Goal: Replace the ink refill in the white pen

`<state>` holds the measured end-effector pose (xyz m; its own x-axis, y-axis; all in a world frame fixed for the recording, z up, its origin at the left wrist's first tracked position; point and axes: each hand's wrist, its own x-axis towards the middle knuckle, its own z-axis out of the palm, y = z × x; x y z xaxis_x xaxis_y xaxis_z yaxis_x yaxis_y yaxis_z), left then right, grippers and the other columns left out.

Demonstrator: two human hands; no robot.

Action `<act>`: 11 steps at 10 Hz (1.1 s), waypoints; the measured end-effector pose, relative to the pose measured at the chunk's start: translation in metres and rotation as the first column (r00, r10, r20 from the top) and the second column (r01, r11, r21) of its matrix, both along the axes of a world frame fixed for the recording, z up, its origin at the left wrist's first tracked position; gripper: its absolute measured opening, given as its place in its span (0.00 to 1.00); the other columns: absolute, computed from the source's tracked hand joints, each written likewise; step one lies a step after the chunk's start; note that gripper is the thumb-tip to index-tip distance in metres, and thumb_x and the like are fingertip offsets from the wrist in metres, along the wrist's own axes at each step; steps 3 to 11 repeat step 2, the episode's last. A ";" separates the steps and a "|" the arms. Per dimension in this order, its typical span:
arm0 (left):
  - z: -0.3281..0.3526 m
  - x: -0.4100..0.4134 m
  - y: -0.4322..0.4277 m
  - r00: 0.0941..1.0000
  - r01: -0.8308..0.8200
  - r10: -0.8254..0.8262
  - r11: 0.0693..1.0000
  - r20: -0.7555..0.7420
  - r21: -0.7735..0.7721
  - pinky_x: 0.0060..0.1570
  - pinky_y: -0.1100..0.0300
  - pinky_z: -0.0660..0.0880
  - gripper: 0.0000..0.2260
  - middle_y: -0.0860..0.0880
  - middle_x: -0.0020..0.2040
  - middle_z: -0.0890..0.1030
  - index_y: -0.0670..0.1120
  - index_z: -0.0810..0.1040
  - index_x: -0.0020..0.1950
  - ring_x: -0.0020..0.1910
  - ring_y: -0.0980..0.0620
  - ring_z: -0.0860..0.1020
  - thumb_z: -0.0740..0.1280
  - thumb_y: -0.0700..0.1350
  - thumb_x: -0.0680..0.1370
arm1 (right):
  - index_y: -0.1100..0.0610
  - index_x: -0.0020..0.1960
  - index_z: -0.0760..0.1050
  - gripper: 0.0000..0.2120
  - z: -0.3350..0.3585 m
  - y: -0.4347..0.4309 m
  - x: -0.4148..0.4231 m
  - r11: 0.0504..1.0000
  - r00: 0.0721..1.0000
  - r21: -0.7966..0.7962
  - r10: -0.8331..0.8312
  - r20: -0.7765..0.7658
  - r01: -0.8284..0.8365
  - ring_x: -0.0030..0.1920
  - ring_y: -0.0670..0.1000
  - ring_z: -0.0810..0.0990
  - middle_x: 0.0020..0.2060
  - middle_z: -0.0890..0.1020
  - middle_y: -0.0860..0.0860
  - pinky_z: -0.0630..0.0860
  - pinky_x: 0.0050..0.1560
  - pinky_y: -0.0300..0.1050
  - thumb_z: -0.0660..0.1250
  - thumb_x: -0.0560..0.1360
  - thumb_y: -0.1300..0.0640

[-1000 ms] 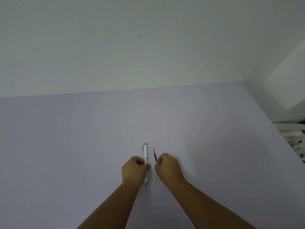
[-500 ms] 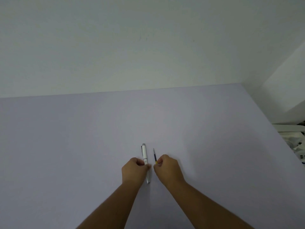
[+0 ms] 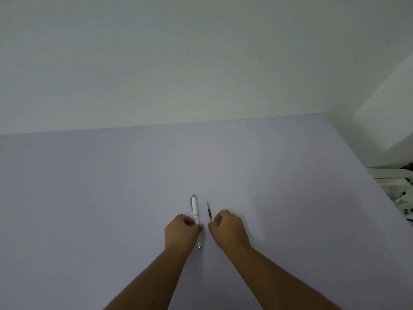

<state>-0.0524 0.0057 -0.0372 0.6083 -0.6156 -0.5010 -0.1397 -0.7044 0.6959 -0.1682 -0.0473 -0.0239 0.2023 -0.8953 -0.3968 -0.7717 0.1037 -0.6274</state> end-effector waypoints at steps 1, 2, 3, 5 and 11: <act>0.003 0.000 0.002 1.000 0.009 -0.009 1.000 0.000 0.004 0.33 0.66 0.70 0.09 0.51 0.38 0.79 0.47 0.77 0.44 0.35 0.57 0.76 0.75 0.47 0.70 | 0.57 0.47 0.75 0.09 0.002 0.001 -0.001 1.000 1.000 0.010 -0.003 0.009 0.003 0.40 0.55 0.81 0.42 0.82 0.54 0.80 0.42 0.47 0.66 0.72 0.52; 0.010 0.003 0.003 1.000 -0.008 0.008 1.000 0.030 -0.010 0.37 0.64 0.74 0.13 0.48 0.43 0.80 0.46 0.77 0.49 0.38 0.54 0.77 0.73 0.50 0.71 | 0.57 0.48 0.74 0.11 0.008 0.000 0.000 0.998 1.000 -0.066 -0.002 -0.002 0.002 0.43 0.54 0.81 0.44 0.81 0.54 0.79 0.44 0.47 0.64 0.73 0.49; 0.010 0.003 0.003 1.000 -0.008 0.008 1.000 0.030 -0.010 0.37 0.64 0.74 0.13 0.48 0.43 0.80 0.46 0.77 0.49 0.38 0.54 0.77 0.73 0.50 0.71 | 0.57 0.48 0.74 0.11 0.008 0.000 0.000 0.998 1.000 -0.066 -0.002 -0.002 0.002 0.43 0.54 0.81 0.44 0.81 0.54 0.79 0.44 0.47 0.64 0.73 0.49; 0.010 0.003 0.003 1.000 -0.008 0.008 1.000 0.030 -0.010 0.37 0.64 0.74 0.13 0.48 0.43 0.80 0.46 0.77 0.49 0.38 0.54 0.77 0.73 0.50 0.71 | 0.57 0.48 0.74 0.11 0.008 0.000 0.000 0.998 1.000 -0.066 -0.002 -0.002 0.002 0.43 0.54 0.81 0.44 0.81 0.54 0.79 0.44 0.47 0.64 0.73 0.49; 0.010 0.003 0.003 1.000 -0.008 0.008 1.000 0.030 -0.010 0.37 0.64 0.74 0.13 0.48 0.43 0.80 0.46 0.77 0.49 0.38 0.54 0.77 0.73 0.50 0.71 | 0.57 0.48 0.74 0.11 0.008 0.000 0.000 0.998 1.000 -0.066 -0.002 -0.002 0.002 0.43 0.54 0.81 0.44 0.81 0.54 0.79 0.44 0.47 0.64 0.73 0.49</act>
